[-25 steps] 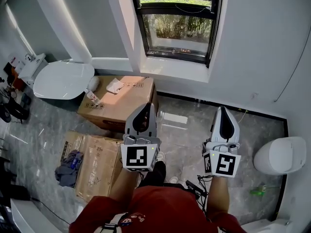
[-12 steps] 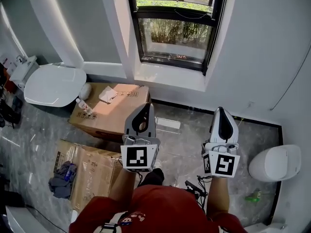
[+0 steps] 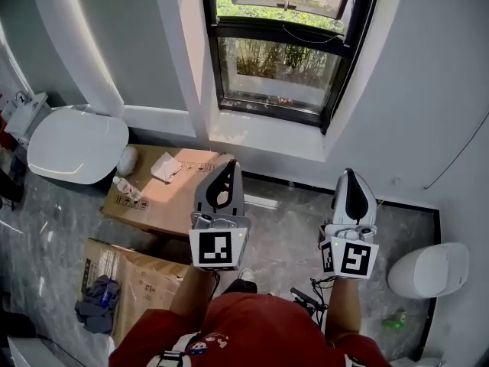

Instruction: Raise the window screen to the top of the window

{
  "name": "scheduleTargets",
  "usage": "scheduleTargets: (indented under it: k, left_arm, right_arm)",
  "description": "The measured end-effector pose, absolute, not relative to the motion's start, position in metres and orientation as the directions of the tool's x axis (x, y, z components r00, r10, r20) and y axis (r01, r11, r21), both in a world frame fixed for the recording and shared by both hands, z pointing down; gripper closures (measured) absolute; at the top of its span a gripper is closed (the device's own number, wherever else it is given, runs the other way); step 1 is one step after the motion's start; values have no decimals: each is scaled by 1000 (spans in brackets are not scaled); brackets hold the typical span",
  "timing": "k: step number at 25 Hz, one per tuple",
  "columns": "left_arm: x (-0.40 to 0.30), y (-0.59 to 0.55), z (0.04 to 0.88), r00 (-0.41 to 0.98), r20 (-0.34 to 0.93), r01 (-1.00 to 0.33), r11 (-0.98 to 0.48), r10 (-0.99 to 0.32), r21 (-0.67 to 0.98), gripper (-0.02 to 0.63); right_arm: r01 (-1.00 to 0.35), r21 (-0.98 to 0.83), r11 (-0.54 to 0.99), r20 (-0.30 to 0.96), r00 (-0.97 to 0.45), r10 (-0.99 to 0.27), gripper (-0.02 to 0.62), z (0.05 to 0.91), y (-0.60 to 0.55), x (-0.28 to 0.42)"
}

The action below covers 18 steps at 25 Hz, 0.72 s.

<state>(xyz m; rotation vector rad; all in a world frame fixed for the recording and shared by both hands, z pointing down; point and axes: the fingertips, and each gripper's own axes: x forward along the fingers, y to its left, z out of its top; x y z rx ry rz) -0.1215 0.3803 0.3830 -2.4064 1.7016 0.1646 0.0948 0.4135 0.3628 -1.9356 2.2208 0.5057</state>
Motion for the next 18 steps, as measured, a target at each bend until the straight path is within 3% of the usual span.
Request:
scheduleTargets:
  k: [18]
  left_arm:
    - [-129,274,394,362,-165,-932,-354,-917,-77,601]
  right_arm:
    - [-989,125,82,-323,-118,-939,586,376,311,85]
